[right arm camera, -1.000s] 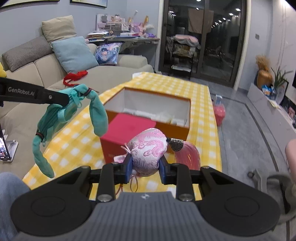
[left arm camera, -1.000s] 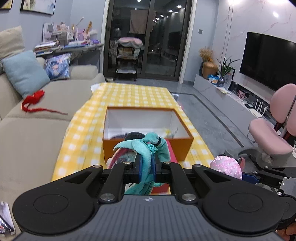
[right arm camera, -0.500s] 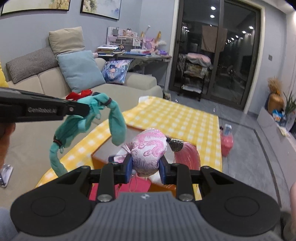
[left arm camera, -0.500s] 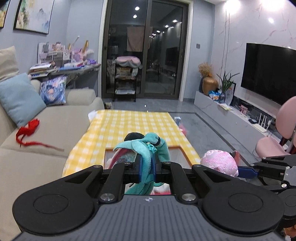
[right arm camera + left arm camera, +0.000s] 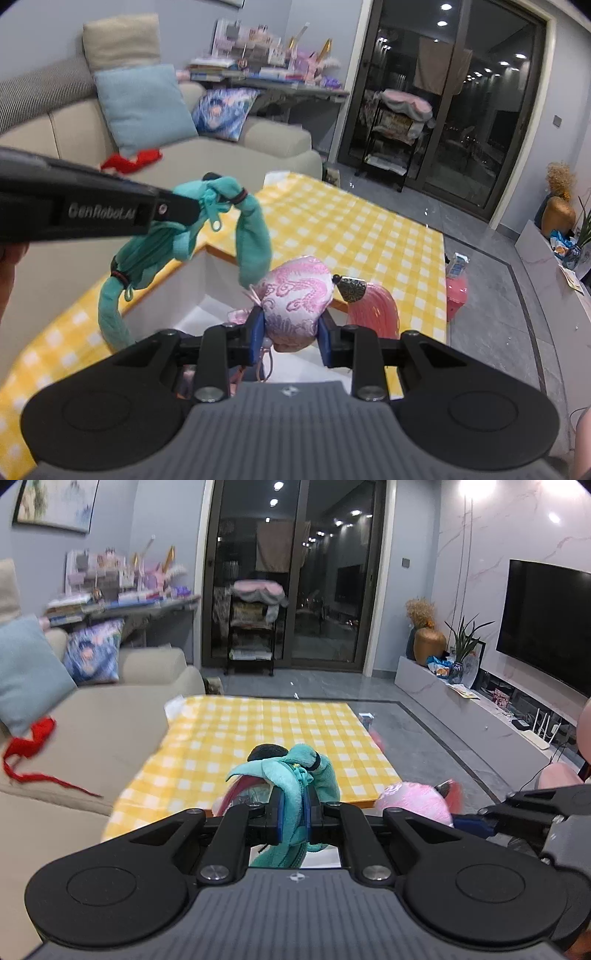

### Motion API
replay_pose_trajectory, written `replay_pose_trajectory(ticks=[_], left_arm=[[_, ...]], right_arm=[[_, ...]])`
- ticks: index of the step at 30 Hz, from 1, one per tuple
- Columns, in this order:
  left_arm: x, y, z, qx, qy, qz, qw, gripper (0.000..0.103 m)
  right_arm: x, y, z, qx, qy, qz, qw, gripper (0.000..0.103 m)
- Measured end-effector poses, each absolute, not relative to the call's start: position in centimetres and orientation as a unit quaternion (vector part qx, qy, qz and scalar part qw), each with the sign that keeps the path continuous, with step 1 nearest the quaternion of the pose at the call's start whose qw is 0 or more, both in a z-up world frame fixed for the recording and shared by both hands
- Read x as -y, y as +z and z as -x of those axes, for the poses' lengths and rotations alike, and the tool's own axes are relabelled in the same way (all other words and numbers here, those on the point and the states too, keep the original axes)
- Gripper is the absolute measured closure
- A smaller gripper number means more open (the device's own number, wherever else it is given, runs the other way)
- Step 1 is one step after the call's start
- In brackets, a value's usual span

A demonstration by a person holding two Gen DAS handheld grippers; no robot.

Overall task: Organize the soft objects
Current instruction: 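Carry the teal plush and pink pouch up over the orange box, then open the right tool to drop the pouch while the left tool releases the plush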

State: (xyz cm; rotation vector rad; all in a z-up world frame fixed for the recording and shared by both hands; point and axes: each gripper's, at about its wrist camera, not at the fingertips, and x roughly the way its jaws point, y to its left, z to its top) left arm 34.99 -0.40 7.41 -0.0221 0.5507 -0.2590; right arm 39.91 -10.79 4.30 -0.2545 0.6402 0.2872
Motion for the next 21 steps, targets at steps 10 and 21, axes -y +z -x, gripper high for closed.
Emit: replay_pose_trajectory(ticks=[10, 21], left_arm=[[1.3, 0.4, -39.6, -0.34, -0.131, 0.004, 0.931, 0.092], [3.0, -3.8, -42.0, -0.4, -0.135, -0.022, 0.906, 0.091]], right_arm=[[10.4, -4.3, -46.2, -0.394, 0.124, 0.141, 0.899, 0.074], [10.3, -9.3, -48.4, -0.446, 0.118, 0.203, 0.863, 0.071]])
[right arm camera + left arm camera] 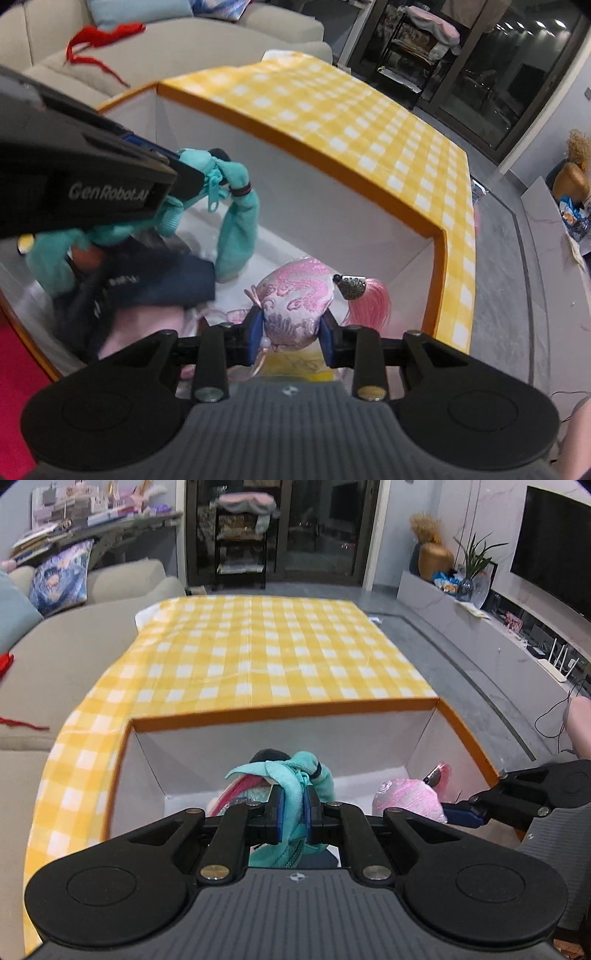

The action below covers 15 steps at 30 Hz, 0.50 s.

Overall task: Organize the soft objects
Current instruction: 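Open the right tool to drop the pouch while the left tool releases the plush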

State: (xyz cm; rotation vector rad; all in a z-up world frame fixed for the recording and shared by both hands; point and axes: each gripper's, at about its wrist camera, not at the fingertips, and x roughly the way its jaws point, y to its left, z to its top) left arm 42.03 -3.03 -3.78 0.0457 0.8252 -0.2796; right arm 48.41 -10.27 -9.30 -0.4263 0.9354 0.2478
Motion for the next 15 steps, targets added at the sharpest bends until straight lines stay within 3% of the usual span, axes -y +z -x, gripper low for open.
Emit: replay_pose_trajectory(ticks=[5, 7, 9, 11, 13, 15], left_arm=[[3.4, -4.2, -42.2, -0.417, -0.132, -0.028, 0.899, 0.09], [3.5, -4.2, -42.1, -0.424, -0.133, -0.03, 0.896, 0.081], [3.5, -4.2, -42.2, -0.427, -0.126, -0.033, 0.895, 0.078], [3.6, -4.1, -42.2, -0.428, -0.122, -0.036, 0.895, 0.071], [3.4, -3.9, -42.0, -0.429, -0.117, -0.03, 0.895, 0.054], [3.2, -3.6, -42.0, -0.428, -0.117, -0.023, 0.896, 0.054]], right_arm=[[10.3, -9.2, -47.9, -0.456, 0.118, 0.206, 0.858, 0.064], [10.2, -9.1, -47.7, -0.457, 0.121, 0.211, 0.856, 0.061], [9.9, -9.1, -47.7, -0.461, 0.123, 0.222, 0.85, 0.057], [9.8, -9.1, -47.8, -0.467, 0.128, 0.229, 0.845, 0.048], [9.7, -8.8, -47.6, -0.467, 0.126, 0.239, 0.842, 0.038], [9.6, -8.2, -47.2, -0.462, 0.123, 0.246, 0.843, 0.034]])
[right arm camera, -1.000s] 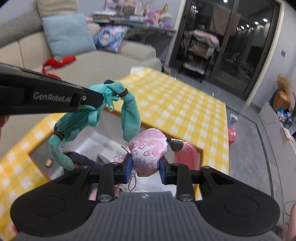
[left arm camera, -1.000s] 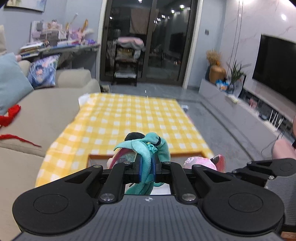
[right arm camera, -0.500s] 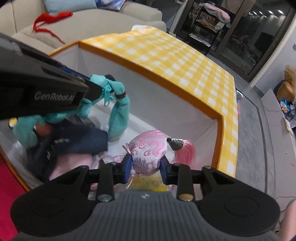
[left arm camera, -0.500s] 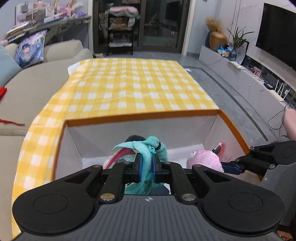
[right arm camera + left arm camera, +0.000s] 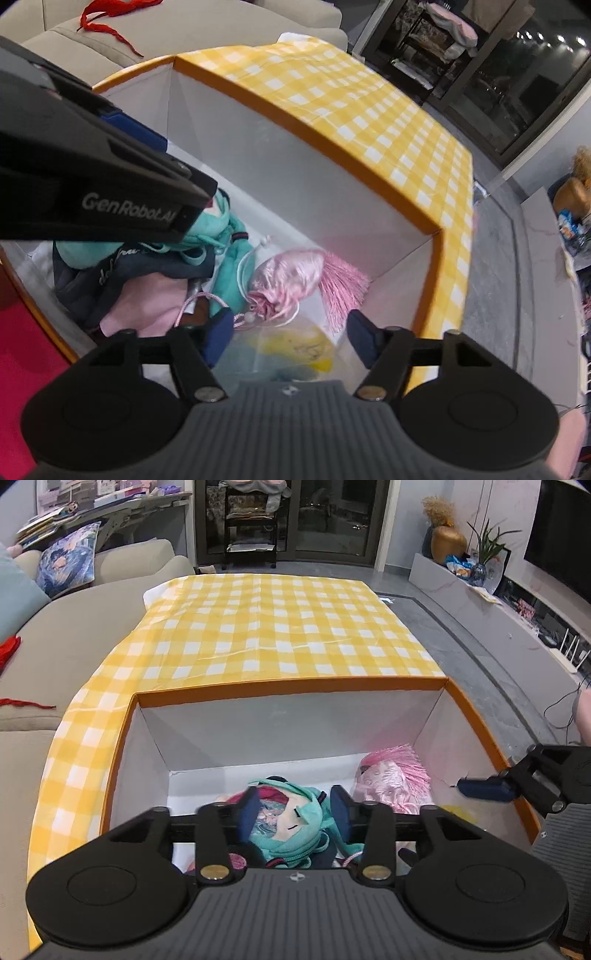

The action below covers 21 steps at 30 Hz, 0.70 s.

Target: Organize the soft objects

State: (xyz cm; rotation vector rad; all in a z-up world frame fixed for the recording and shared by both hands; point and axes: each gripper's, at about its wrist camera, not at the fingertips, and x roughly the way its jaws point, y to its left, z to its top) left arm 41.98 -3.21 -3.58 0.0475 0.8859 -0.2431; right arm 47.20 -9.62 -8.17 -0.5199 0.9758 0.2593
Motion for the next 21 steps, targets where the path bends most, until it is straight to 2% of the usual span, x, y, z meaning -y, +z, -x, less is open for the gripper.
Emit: replay_pose_trajectory(ticks=[7, 14, 21], left_arm=[[2.6, -0.3, -40.4, -0.394, -0.113, 0.0, 0.912, 0.053], [1.5, 4.2, -36.3, -0.345, -0.118, 0.02, 0.931, 0.053], [1.9, 8.8, -29.7, -0.271, -0.131, -0.036, 0.953, 0.053]], right_arm=[[10.2, -3.9, -45.6, -0.444, 0.123, 0.245, 0.853, 0.03], [11.4, 2.3, -41.9, -0.419, 0.107, 0.192, 0.881, 0.029], [12.3, 8.5, -34.7, -0.355, 0.089, 0.137, 0.921, 0.029]])
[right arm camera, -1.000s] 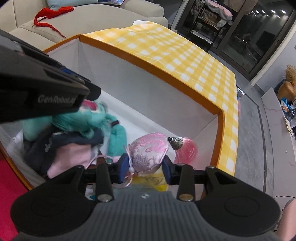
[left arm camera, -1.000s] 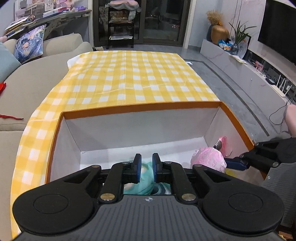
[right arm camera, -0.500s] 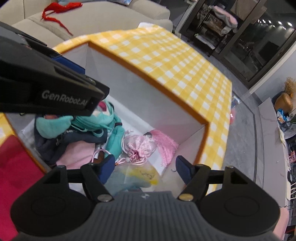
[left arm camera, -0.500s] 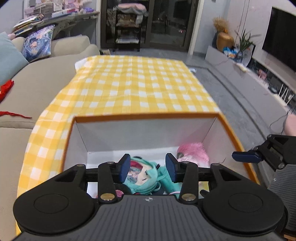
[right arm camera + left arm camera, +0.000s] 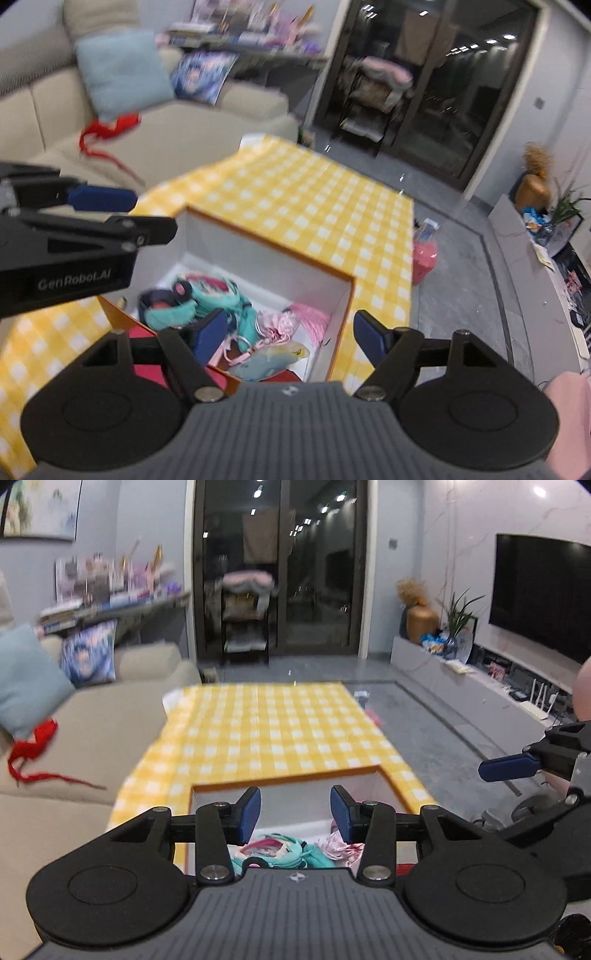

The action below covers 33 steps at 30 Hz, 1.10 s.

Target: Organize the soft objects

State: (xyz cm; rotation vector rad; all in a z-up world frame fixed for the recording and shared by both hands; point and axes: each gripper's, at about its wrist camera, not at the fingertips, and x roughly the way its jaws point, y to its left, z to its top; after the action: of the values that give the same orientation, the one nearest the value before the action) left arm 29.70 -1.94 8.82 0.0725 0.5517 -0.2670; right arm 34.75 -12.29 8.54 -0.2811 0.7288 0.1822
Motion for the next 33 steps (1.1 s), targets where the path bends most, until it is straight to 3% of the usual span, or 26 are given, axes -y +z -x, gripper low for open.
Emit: replay_pose_trajectory(ticks=[8, 15, 22, 33], left_arm=[[1.8, 12.7, -22.5, -0.244, -0.136, -0.025, 0.96, 0.052], [0.8, 12.7, -16.5, -0.231, -0.13, -0.003, 0.964, 0.049], [-0.7, 10.0, -10.9, -0.224, -0.106, 0.009, 0.969, 0.048], [-2.8, 5.5, -5.3, -0.236, -0.056, 0.026, 0.97, 0.048]], right_arm=[[13.2, 13.0, -24.8, -0.306, 0.089, 0.081, 0.944, 0.028], [13.2, 13.5, -16.4, -0.251, 0.085, 0.053, 0.963, 0.024], [12.5, 10.8, -9.6, -0.224, 0.046, 0.024, 0.973, 0.022], [9.2, 4.5, -4.1, -0.259, 0.011, 0.006, 0.966, 0.017]])
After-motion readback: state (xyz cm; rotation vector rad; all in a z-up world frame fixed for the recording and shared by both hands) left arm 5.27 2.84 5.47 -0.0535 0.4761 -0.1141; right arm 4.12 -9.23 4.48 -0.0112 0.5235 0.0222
